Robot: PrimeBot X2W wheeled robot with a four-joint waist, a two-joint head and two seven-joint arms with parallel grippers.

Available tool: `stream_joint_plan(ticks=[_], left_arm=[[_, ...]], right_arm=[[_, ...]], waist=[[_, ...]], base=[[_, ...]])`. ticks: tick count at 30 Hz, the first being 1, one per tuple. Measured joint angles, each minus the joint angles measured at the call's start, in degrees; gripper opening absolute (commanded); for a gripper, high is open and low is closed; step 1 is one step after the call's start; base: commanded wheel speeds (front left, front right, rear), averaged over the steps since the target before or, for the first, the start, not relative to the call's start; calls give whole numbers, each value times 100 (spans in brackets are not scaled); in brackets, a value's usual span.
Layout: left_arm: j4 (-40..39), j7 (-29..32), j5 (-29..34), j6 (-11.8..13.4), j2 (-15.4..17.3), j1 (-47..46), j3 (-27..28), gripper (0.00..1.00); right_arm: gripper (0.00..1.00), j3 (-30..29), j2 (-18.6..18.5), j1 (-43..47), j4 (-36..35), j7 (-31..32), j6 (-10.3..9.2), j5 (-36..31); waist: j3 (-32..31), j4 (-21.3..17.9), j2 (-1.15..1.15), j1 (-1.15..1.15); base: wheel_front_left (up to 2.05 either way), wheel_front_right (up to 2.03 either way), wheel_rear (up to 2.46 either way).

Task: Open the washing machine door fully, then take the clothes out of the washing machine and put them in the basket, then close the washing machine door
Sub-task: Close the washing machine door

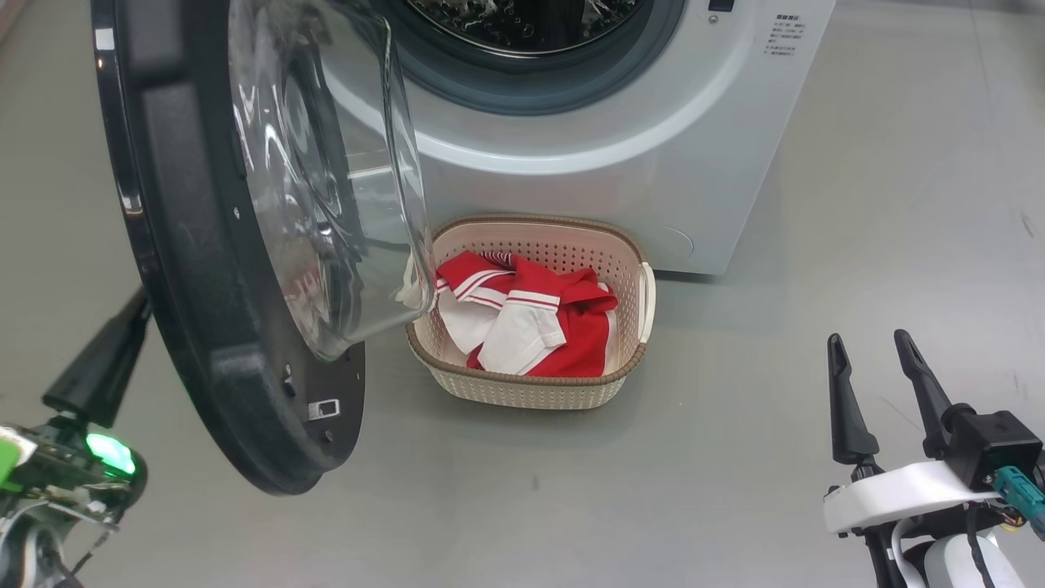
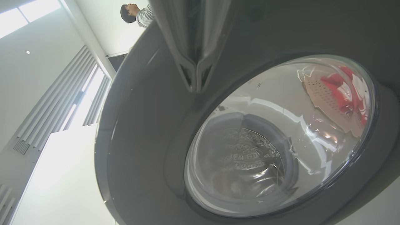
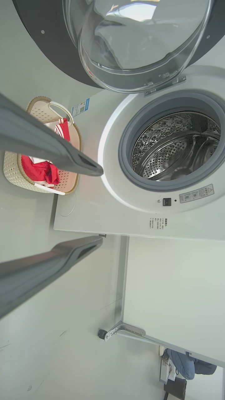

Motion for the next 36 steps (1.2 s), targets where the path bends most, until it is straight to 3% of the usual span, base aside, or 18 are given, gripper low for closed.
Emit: stream_joint_plan(ticks=[2,3,4,9,17,20,27,33,36], left_arm=[[-47,-126,0,0,-25,1,160,0],[-68,-213,5,0,-44,1,247,38],[-86,-266,5,0,-49,1,318,99],[-120,-614,125,-1,-57,6,686,100],[-188,-1501,2230,-1,522,270,843,100],[-219,-1862,3379,-2,826,450,711,100],[-302,-2641,5345,-7,1091,703,131,100],[-231,-3158,6511,12,1100,907,-336,100],[-130,-3371,6861,141,1044,991,-531,100]], right_arm=[[100,-12,0,0,1,-1,-1,37],[100,-14,1,0,2,-2,-7,40],[100,-15,1,0,2,-3,-40,40],[100,-35,1,0,4,-20,-43,40],[100,-110,-11,9,5,-67,-97,41],[100,-107,-22,9,5,-67,-97,41],[100,-91,-52,7,5,-68,-93,40],[100,-52,-58,8,51,-67,-90,40],[100,-3,-56,9,102,-67,-82,40]], waist=[[4,1,0,0],[5,2,0,0],[6,4,0,0],[-4,19,0,0],[-49,100,0,0],[-49,118,0,0],[-63,143,0,0],[-141,125,0,0],[-179,105,0,0]], base=[[0,0,0],[0,0,0],[0,0,0],[0,0,0],[0,0,0],[0,0,0],[0,0,0],[0,0,0],[0,0,0]])
